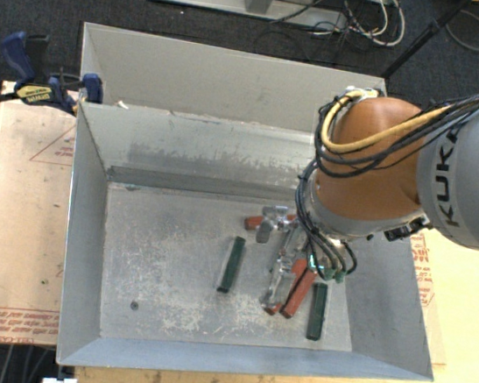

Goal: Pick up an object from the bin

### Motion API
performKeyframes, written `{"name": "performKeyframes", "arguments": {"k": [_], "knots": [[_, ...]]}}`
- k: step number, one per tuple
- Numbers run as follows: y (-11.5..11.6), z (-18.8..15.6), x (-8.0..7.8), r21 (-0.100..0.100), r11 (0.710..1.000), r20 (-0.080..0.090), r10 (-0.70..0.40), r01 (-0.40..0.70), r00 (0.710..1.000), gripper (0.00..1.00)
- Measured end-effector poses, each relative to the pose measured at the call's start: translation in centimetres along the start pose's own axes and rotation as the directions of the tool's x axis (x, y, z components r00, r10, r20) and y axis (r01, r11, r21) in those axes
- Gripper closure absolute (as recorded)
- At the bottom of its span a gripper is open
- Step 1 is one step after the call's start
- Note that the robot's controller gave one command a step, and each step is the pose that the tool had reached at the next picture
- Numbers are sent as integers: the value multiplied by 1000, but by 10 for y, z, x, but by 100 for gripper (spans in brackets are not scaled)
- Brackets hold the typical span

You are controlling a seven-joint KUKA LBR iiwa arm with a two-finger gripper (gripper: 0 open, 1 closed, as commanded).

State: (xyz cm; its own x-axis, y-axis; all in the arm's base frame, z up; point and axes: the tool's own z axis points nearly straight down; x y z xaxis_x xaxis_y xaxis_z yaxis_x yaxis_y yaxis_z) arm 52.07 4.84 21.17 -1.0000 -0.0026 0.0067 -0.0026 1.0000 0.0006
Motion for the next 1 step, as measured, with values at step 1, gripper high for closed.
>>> {"name": "performKeyframes", "arguments": {"k": [1], "knots": [[0, -3, -2, 0, 1000, 7, 1, -1, 1000, 0]]}}
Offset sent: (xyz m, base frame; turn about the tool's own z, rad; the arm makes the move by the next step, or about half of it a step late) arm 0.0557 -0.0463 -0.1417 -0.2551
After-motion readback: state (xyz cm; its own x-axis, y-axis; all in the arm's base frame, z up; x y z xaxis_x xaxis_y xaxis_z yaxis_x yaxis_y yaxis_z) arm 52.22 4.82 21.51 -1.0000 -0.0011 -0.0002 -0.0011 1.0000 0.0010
